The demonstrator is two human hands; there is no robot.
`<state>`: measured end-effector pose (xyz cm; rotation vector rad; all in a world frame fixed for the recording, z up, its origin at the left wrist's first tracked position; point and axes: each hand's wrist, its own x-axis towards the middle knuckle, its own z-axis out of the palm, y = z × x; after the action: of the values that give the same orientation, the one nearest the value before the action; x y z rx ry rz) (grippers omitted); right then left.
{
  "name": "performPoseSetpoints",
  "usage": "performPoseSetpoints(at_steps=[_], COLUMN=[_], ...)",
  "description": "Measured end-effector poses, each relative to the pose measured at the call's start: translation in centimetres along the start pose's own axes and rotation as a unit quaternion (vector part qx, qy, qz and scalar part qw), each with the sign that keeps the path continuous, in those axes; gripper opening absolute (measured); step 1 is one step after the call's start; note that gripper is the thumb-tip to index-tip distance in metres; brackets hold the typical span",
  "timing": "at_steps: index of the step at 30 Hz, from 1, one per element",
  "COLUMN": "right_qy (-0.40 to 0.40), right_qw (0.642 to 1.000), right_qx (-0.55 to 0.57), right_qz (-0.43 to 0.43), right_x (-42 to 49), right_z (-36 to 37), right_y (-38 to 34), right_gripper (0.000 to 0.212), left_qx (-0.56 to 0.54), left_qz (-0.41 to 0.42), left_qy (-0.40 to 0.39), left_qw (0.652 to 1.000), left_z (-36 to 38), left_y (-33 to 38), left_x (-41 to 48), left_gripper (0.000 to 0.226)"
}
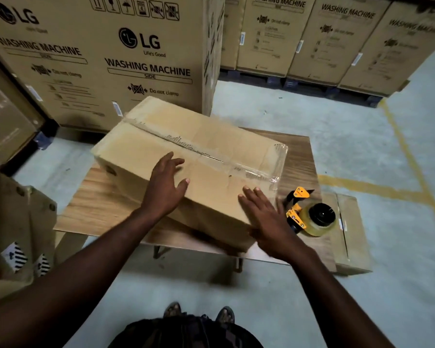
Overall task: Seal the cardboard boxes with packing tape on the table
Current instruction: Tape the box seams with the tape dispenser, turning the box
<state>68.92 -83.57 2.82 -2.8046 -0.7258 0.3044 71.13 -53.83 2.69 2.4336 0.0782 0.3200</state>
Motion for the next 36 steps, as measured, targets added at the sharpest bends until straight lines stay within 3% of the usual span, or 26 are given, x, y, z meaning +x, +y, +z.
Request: performPoseSetpoints(at_steps=[4, 7, 10, 15, 23, 25, 27, 30, 33, 36], right_qy=[0.088, 0.163, 0.176, 0.185, 0.228, 0.208, 0.178, 0.128, 0.091, 0.101], right_qw=[0.988, 0.968, 0.957, 0.950, 0.946, 0.943, 0.940, 0.967, 0.984, 0.985], right_qx=[-0.024, -0.018, 0.022, 0.078, 0.090, 0.064, 0.075, 0.119, 0.102, 0.104], right_qz=[0.125, 0.190, 0.230, 0.240, 0.214, 0.250, 0.280, 0.185, 0.118, 0.092], right_x=[-0.1, -0.3, -0.1, 2.3, 10.6, 12.1, 12.5, 11.4, 10.8, 11.9], right_z=[0.2, 3.0, 5.0, 4.7, -0.5, -0.8, -0.4, 1.2, 1.9, 1.3], right_y=[0.1, -3.4, -5.7, -4.9, 1.1, 0.4, -2.3, -6.4, -6.8, -4.5], right_gripper=[0.103, 0.072, 0.072, 0.060, 0.013, 0.022, 0.053, 0.084, 0.087, 0.070], left_qx=[0.087, 0.141, 0.210, 0.259, 0.254, 0.235, 0.205, 0.190, 0.179, 0.169], left_qz=[0.014, -0.011, -0.067, -0.112, -0.124, -0.113, -0.114, -0.124, -0.135, -0.134], left_qy=[-0.024, -0.029, -0.039, -0.077, -0.054, -0.051, -0.045, -0.029, -0.017, -0.018], left_qw=[0.996, 0.990, 0.975, 0.956, 0.958, 0.964, 0.971, 0.973, 0.974, 0.976], left_z=[-0.2, -1.9, -4.9, -7.4, -6.1, -6.0, -6.0, -5.6, -5.4, -4.9], left_y=[-1.9, -4.2, -8.3, -11.1, -8.7, -8.9, -9.2, -9.1, -8.8, -7.8], left_x=[0.4, 1.1, 2.0, 1.8, -1.4, -1.8, -1.9, -2.0, -2.1, -2.3], left_gripper=[0.052, 0.063, 0.072, 0.066, 0.068, 0.070, 0.075, 0.077, 0.077, 0.073])
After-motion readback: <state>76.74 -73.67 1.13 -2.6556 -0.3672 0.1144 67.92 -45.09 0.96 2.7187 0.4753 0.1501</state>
